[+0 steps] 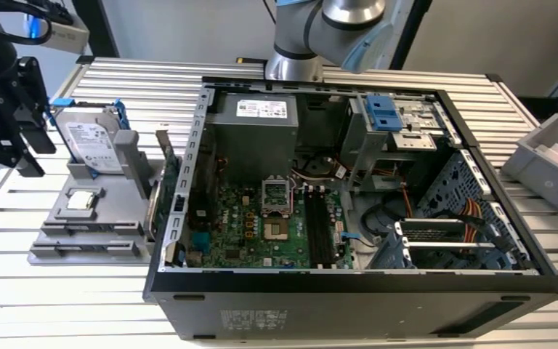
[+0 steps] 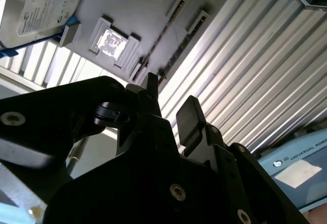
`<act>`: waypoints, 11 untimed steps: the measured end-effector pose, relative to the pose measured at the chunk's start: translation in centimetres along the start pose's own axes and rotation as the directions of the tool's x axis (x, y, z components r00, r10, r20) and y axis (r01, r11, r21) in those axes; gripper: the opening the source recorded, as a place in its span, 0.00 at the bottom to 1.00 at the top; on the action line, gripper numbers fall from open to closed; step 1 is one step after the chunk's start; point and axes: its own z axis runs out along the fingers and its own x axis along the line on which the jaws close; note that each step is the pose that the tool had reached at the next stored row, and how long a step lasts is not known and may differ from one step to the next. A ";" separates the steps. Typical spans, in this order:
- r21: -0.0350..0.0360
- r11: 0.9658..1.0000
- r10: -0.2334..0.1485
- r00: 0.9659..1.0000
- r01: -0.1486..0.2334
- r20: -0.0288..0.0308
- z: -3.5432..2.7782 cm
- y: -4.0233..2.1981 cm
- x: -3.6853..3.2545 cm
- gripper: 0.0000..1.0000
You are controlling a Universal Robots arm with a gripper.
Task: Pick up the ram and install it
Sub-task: 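Pick up the ram and move it above insertion slot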
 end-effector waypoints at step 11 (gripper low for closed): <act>0.000 1.000 0.000 1.000 0.000 -0.001 1.02 -0.01 0.02 1.00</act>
